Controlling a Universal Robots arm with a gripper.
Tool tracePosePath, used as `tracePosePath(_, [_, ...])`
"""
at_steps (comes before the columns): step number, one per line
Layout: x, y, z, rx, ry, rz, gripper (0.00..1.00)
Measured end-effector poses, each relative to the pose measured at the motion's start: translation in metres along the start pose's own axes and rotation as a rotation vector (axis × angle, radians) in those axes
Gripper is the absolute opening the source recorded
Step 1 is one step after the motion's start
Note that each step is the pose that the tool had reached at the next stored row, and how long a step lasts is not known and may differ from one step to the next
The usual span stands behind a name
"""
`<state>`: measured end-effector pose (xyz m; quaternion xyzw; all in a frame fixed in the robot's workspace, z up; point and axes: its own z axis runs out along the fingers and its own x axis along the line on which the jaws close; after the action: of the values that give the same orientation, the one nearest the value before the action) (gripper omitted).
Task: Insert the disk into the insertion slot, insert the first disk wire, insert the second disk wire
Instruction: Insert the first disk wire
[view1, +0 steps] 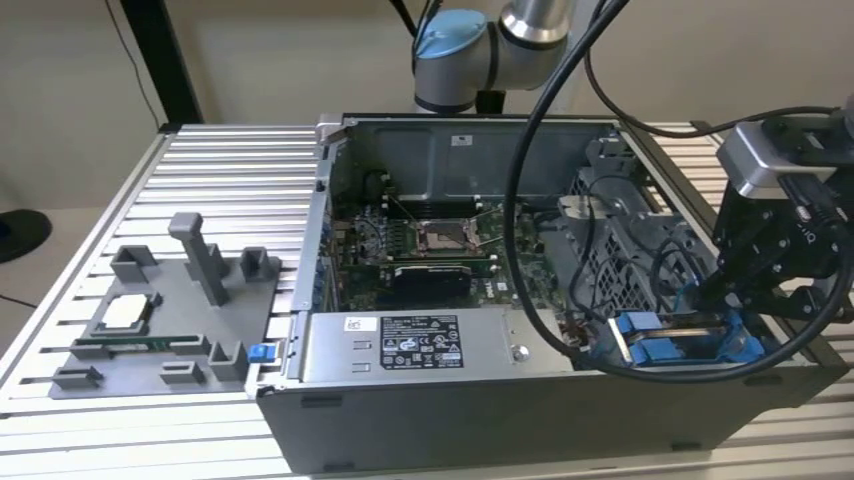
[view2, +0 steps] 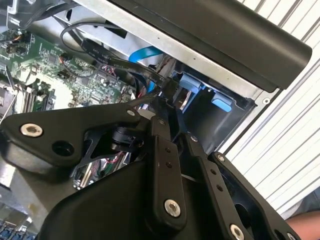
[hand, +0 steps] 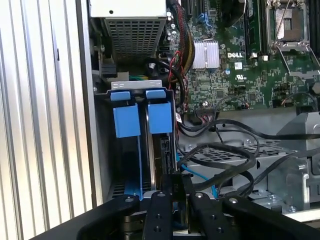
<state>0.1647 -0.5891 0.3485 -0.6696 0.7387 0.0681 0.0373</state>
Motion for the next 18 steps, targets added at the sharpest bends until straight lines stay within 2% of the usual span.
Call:
tracePosePath(12, [0.0,0.0,0.0002,-0.0017,0.0008,-0.012,0.0])
tracePosePath(18, [0.0003,-0.0001,0.0022,-0.0013,0.0044,-0.012,0.0])
